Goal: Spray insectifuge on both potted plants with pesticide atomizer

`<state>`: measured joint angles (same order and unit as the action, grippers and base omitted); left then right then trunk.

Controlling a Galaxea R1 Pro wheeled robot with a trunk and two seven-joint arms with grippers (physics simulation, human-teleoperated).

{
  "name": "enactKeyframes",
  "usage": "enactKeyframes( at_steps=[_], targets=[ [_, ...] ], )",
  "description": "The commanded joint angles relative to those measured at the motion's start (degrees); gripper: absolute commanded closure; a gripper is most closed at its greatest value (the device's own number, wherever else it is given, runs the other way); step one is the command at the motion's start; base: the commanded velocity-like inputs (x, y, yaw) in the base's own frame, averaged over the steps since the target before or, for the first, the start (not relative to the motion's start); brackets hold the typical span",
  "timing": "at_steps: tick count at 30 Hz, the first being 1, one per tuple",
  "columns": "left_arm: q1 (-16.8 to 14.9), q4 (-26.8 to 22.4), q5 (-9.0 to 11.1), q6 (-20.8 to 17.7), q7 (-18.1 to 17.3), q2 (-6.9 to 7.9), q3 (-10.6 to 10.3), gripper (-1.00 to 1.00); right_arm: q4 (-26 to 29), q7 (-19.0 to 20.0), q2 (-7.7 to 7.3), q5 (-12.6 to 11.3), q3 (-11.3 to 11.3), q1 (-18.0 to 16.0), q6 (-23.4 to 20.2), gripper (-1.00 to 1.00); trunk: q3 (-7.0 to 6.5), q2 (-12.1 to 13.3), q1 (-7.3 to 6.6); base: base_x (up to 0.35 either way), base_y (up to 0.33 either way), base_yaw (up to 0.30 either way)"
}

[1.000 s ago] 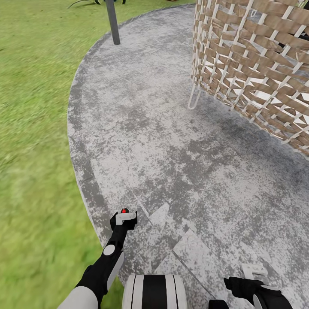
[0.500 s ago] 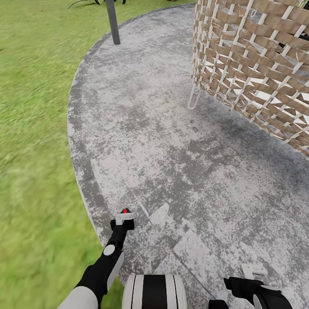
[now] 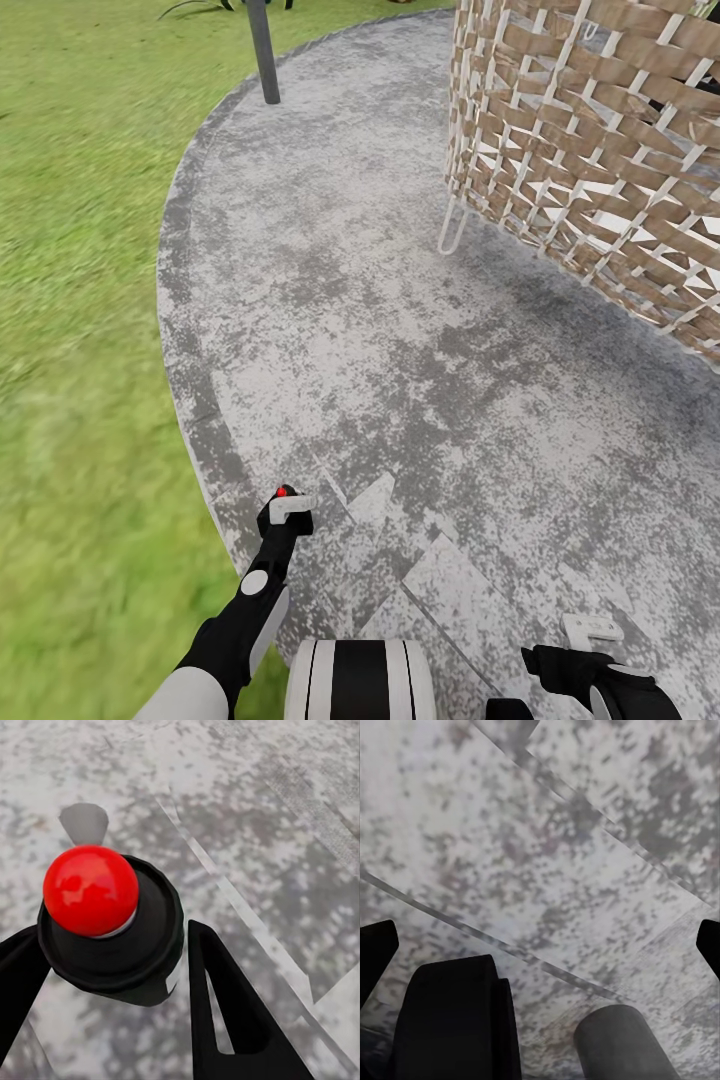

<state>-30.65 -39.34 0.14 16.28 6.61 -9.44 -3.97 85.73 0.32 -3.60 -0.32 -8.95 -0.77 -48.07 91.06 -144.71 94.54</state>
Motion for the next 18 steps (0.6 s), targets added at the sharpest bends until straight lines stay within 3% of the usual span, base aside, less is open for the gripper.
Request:
enactKeyframes(
  at_steps=[1, 11, 18],
  targets=[
    [0.0, 0.1, 0.0, 0.2, 0.5, 0.04, -0.2, 1.0, 0.1, 0.0, -0.01, 0.0, 0.0, 0.0, -0.3, -1.0, 0.03, 0.0, -0.01, 0.0, 0.0, 0.0],
    [0.0, 0.1, 0.0, 0.2, 0.5, 0.04, -0.2, 1.0, 0.0, 0.0, -0.02, 0.0, 0.0, 0.0, -0.3, -1.0, 0.03, 0.0, -0.01, 0.0, 0.0, 0.0],
    [0.0, 0.0, 0.0, 0.2, 0.5, 0.04, -0.2, 1.0, 0.1, 0.0, -0.09, 0.0, -0.1, 0.0, -0.3, -1.0, -1.52, 0.1, -0.19, 0.0, 0.0, 0.0]
  ],
)
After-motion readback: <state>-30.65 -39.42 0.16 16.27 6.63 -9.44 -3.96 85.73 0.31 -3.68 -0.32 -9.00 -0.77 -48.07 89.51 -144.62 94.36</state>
